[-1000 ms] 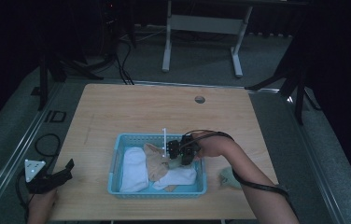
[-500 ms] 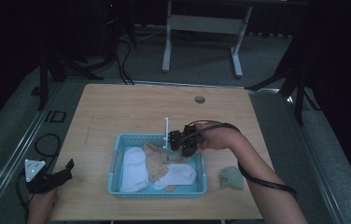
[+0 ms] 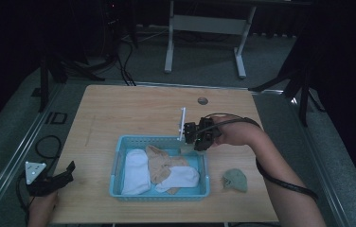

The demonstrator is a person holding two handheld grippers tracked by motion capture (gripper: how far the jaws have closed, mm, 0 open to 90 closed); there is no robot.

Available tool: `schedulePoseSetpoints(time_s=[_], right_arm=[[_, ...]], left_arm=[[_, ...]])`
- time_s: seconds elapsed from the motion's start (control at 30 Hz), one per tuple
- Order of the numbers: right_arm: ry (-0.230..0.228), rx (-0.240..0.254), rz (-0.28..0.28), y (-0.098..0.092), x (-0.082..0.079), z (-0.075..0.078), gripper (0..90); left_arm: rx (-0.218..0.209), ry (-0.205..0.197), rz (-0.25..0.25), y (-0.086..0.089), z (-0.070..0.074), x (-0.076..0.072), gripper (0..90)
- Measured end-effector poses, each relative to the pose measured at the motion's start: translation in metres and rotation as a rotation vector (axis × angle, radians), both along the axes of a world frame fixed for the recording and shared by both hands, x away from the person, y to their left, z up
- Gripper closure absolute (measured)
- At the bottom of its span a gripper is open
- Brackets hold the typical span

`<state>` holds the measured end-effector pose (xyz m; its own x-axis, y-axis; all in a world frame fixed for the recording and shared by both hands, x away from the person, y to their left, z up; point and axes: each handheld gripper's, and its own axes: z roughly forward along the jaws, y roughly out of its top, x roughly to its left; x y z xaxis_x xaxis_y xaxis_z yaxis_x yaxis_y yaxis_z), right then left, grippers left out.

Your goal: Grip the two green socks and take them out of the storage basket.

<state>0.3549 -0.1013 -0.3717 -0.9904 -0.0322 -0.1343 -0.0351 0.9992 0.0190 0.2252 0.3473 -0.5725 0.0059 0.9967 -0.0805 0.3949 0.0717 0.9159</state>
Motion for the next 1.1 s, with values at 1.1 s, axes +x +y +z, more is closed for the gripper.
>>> schedulePoseSetpoints(time_s=[1.1], right_arm=[[0.034,-0.003,-0.264,-0.132,0.033,-0.044,85.8]], left_arm=[[0.002,0.006,0.004,0.000,0.000,0.001,0.7]])
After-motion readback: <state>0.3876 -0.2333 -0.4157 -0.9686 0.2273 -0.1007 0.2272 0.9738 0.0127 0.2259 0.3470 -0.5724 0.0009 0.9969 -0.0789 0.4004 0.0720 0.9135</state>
